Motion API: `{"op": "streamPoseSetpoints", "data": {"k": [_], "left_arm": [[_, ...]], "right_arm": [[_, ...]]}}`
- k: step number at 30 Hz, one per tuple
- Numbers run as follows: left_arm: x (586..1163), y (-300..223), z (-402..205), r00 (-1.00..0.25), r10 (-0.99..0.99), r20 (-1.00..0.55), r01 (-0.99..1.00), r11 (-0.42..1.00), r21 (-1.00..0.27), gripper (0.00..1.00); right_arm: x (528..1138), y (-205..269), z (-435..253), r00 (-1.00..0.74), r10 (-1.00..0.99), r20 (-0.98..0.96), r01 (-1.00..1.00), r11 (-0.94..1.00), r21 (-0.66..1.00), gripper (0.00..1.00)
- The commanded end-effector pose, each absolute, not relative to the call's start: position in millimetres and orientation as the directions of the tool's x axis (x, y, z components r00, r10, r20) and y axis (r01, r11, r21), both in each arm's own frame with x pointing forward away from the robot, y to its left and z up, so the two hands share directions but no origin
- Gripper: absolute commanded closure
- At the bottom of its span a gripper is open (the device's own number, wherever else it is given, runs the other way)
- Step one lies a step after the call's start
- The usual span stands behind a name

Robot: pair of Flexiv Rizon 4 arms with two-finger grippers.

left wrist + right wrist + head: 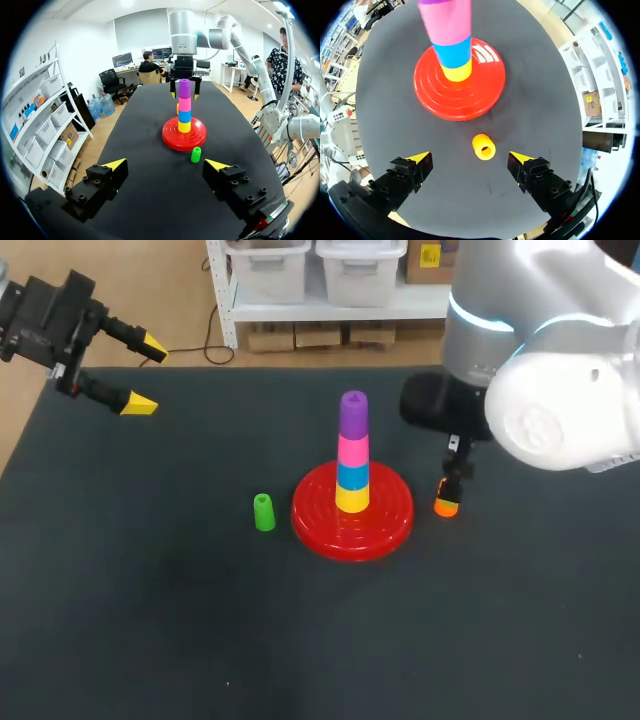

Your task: Pick up and stack the cylinders on the red base in this order: pink,purple,orange,green

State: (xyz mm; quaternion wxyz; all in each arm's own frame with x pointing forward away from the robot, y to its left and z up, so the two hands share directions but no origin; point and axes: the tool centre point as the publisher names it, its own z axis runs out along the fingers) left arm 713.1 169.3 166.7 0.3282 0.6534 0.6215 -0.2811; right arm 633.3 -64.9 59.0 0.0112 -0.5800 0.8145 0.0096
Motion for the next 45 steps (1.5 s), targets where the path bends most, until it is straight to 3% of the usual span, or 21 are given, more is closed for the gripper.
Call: {"op": "streamPoseSetpoints", "data": {"k": [1,12,20,45], "left_arm": [[714,170,166,0.07,0.628,-0.775,0.997,-0.013,0.08,0.0],[714,170,166,0.07,0.628,-0.775,0.997,-0.013,0.08,0.0],[714,170,166,0.07,0.628,-0.775,0.997,-0.013,0.08,0.0],[714,170,166,0.07,0.628,-0.775,0.997,-0.013,0.08,0.0]], "right_arm": [[637,-67,52,-0.34,-0.94,-0.031,-0.94,0.34,0.015,0.0],[638,-75,26,-0.388,-0.921,-0.01,-0.92,0.388,-0.054,0.0],[640,-72,10,-0.441,-0.897,-0.026,-0.898,0.441,0.012,0.0],[650,-72,6,-0.464,-0.886,-0.01,-0.886,0.464,-0.016,0.0]]}}
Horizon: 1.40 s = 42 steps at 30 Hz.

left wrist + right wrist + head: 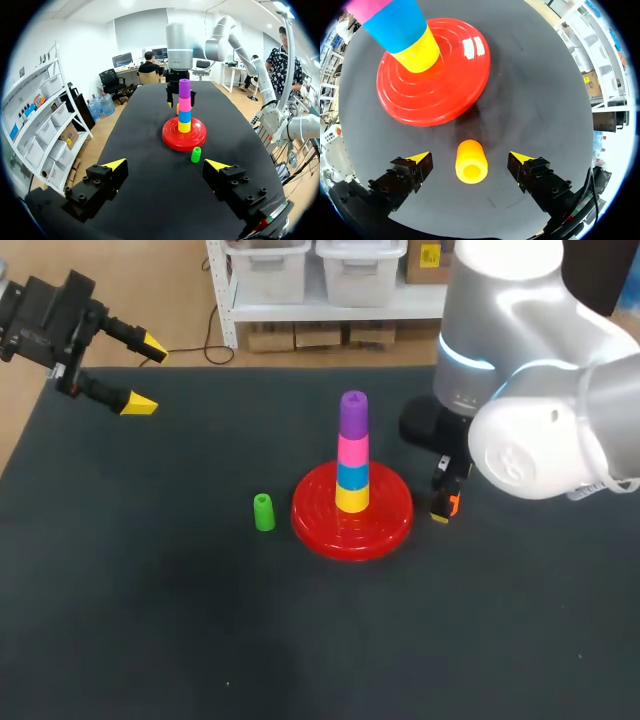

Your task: Pick up and stack the cylinders on the red base in this order: pink,purple,orange,green

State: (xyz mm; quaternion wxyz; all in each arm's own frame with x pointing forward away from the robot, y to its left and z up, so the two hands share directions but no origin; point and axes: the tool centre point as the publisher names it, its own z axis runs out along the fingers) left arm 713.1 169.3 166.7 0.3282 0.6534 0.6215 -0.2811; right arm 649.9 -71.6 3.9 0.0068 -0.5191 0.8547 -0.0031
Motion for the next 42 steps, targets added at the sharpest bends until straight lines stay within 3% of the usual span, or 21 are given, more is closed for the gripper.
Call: {"op": "streamPoseSetpoints", "data": {"k": [1,11,12,13,16,36,42], "left_arm": [[714,170,166,0.07,0.628,-0.775,0.997,-0.013,0.08,0.0],[714,170,166,0.07,0.628,-0.775,0.997,-0.013,0.08,0.0],[714,170,166,0.07,0.628,-0.775,0.997,-0.013,0.08,0.0],[714,170,166,0.07,0.628,-0.775,0.997,-0.013,0.08,0.0],[714,170,166,0.07,0.628,-0.775,0.997,-0.013,0.08,0.0],[714,170,166,0.07,0.628,-0.775,0.997,-0.013,0.08,0.0],[714,170,166,0.07,0.628,-0.775,0.997,-0.013,0.08,0.0]], "right_arm": [[651,-72,6,-0.465,-0.885,-0.012,-0.885,0.466,-0.017,0.0],[658,-74,10,-0.476,-0.879,-0.015,-0.879,0.477,-0.024,0.0],[658,-75,10,-0.477,-0.879,-0.015,-0.878,0.477,-0.023,0.07],[659,-75,10,-0.478,-0.878,-0.015,-0.878,0.478,-0.022,0.46],[659,-75,11,-0.477,-0.879,-0.013,-0.879,0.477,-0.02,1.0],[655,-73,11,-0.458,-0.889,-0.012,-0.889,0.459,-0.008,1.0],[658,-66,52,-0.396,-0.913,-0.094,-0.917,0.399,-0.008,1.0]]}}
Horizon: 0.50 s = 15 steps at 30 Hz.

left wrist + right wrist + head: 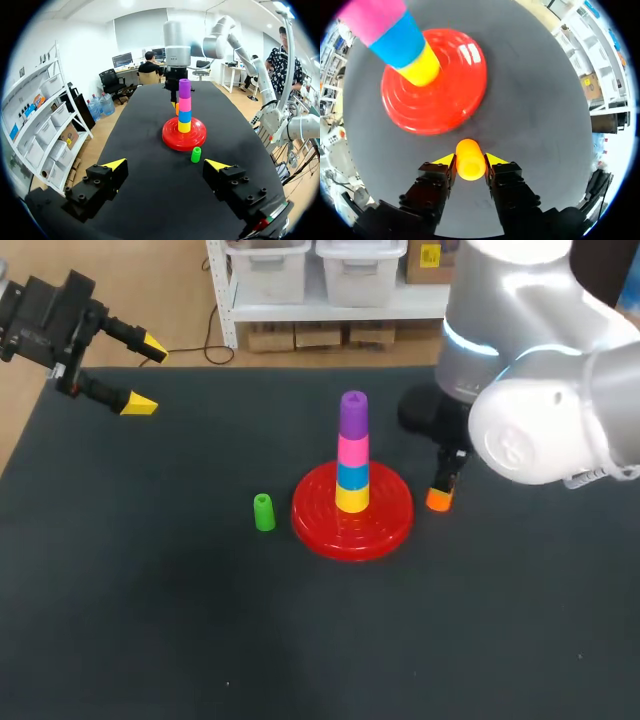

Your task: Pick up and stack the cylinders on the red base in this order: pink,purple,orange,green

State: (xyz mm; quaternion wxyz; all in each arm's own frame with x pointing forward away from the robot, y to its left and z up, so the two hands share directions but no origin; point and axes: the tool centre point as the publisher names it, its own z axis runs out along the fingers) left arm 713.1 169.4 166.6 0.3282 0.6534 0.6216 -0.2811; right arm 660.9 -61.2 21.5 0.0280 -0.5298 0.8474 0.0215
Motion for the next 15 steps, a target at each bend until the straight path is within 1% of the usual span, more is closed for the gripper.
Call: {"op": "streamPoseSetpoints", "data": {"k": [1,8,15], "left_arm": [[714,170,166,0.07,0.628,-0.775,0.997,-0.013,0.08,0.0],[714,170,166,0.07,0.628,-0.775,0.997,-0.013,0.08,0.0],[714,170,166,0.07,0.628,-0.775,0.997,-0.013,0.08,0.0]], "right_arm": [[659,-64,64,-0.37,-0.924,-0.1,-0.926,0.375,-0.032,1.0],[665,-45,152,-0.194,-0.976,-0.095,-0.962,0.208,-0.177,1.0],[663,-23,216,-0.06,-0.996,-0.068,-0.958,0.077,-0.277,1.0]]}}
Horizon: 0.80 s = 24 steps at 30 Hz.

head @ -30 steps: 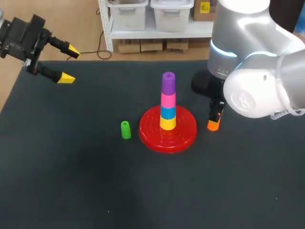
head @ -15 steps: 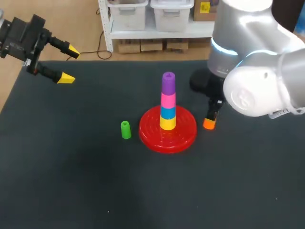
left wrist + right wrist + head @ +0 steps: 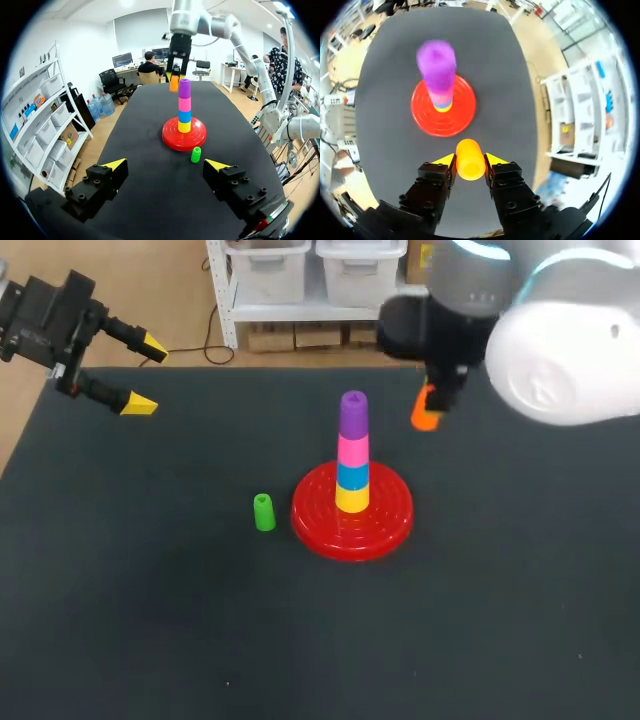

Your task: Pick up and stack the cylinders on the red base in this order: pink,purple,orange,green

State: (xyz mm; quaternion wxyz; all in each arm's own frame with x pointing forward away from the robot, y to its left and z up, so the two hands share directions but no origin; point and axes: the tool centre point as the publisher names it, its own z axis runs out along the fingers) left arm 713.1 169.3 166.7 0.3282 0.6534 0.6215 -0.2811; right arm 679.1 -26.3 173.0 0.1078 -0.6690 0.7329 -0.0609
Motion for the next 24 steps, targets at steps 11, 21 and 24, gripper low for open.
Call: {"op": "streamPoseSetpoints", "data": {"k": [11,21,24], "left_arm": [[714,170,166,0.07,0.628,-0.775,0.997,-0.013,0.08,0.0],[714,170,166,0.07,0.628,-0.775,0.997,-0.013,0.08,0.0],[714,170,166,0.07,0.628,-0.775,0.997,-0.013,0.08,0.0]], "right_arm": [[670,2,258,0.03,-0.997,-0.072,-0.939,-0.003,-0.344,1.0],[663,34,249,0.107,-0.992,-0.064,-0.946,-0.082,-0.314,1.0],[661,42,244,0.124,-0.991,-0.058,-0.948,-0.101,-0.302,1.0]]}}
